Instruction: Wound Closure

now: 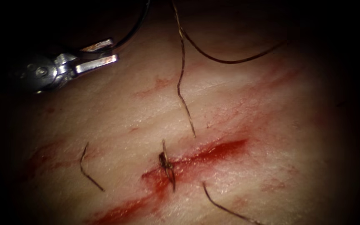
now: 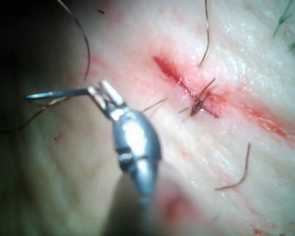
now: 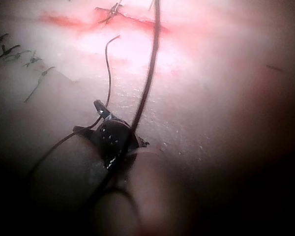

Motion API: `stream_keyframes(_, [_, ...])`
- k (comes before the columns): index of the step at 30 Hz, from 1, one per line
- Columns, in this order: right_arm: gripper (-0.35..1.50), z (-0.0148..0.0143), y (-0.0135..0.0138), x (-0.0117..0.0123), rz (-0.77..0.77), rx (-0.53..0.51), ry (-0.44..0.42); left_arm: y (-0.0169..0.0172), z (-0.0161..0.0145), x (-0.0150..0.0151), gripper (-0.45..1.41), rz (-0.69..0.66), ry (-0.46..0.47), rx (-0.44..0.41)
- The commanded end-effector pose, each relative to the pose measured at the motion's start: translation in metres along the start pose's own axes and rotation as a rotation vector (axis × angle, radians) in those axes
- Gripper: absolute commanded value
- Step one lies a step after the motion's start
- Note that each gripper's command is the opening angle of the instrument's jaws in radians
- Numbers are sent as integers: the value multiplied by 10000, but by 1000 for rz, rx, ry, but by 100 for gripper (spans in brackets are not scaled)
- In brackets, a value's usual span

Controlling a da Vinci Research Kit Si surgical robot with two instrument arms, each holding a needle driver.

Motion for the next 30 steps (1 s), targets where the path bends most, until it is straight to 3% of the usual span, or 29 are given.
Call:
stream_keyframes(1, [131, -1, 23, -7, -12, -26, 2, 3, 6, -6, -45, -1, 0, 0])
stream_keyframes(8, [128, 3, 87, -10, -14, -154, 63, 3, 5, -6, -45, 0, 0, 0])
stream_keyframes(12, [128, 14, 104, -17, -12, -170, 59, 3, 5, -6, -45, -1, 1, 0])
stream_keyframes(20, [126, 17, 117, -19, -6, -166, 105, 2, 5, -6, -45, -1, 1, 0])
stream_keyframes(30, [123, 75, 140, -13, -22, -140, 143, 3, 6, -6, -45, -1, 0, 0])
